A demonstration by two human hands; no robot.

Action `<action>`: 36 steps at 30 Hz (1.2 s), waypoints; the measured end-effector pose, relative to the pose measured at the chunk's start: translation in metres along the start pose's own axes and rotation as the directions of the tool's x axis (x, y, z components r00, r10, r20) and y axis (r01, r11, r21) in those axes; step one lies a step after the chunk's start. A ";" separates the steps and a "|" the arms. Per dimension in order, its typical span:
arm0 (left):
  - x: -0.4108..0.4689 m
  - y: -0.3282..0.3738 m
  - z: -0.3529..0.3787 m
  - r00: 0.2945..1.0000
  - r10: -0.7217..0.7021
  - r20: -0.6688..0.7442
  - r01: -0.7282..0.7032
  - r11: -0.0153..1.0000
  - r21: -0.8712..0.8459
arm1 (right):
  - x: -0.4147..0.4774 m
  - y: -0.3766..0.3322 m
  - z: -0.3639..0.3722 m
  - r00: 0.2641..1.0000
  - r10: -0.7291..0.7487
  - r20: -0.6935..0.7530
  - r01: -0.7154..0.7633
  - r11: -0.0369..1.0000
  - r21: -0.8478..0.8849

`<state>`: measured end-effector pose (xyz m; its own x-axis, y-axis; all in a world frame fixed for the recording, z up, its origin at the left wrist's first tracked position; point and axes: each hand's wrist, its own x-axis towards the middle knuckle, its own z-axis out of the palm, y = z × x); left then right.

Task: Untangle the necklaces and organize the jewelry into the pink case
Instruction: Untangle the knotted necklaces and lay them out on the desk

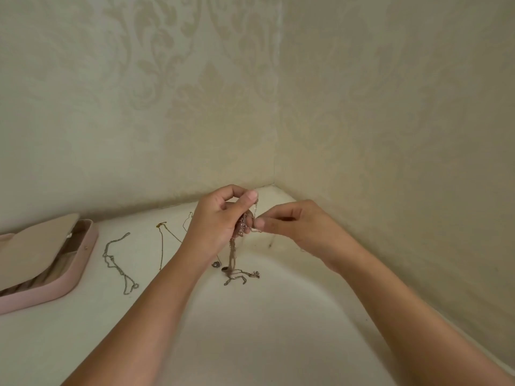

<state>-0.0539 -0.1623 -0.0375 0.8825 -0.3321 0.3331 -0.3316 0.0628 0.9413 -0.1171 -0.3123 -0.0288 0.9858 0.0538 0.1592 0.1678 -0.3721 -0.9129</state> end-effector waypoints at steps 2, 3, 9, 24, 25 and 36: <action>-0.001 0.001 0.001 1.000 0.020 -0.017 -0.019 0.998 0.063 | 0.000 0.000 0.003 1.000 0.021 -0.022 -0.022 0.999 -0.032; 0.000 0.000 0.001 0.999 0.033 -0.025 -0.031 0.996 0.088 | 0.001 0.000 0.003 0.999 0.023 -0.036 -0.023 1.000 -0.018; -0.004 -0.003 0.003 0.994 0.085 0.071 -0.098 0.972 0.211 | 0.000 -0.002 -0.001 0.993 0.014 -0.117 -0.009 0.999 0.043; 0.000 0.007 -0.006 0.919 -0.248 0.307 0.343 0.888 -0.308 | 0.006 0.008 -0.010 0.988 0.154 0.033 -0.153 0.895 0.419; 0.000 0.008 -0.006 0.920 -0.249 0.302 0.341 0.889 -0.307 | 0.006 0.008 -0.011 0.987 0.158 0.023 -0.154 0.901 0.406; -0.001 0.004 -0.007 0.920 -0.302 0.250 0.319 0.947 -0.029 | 0.007 0.002 -0.018 0.992 0.084 0.095 -0.126 0.573 0.810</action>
<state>-0.0538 -0.1552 -0.0336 0.8284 -0.5600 0.0080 -0.0227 -0.0193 0.9996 -0.1103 -0.3294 -0.0232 0.9929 0.1097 0.0453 -0.0199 0.5300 -0.8478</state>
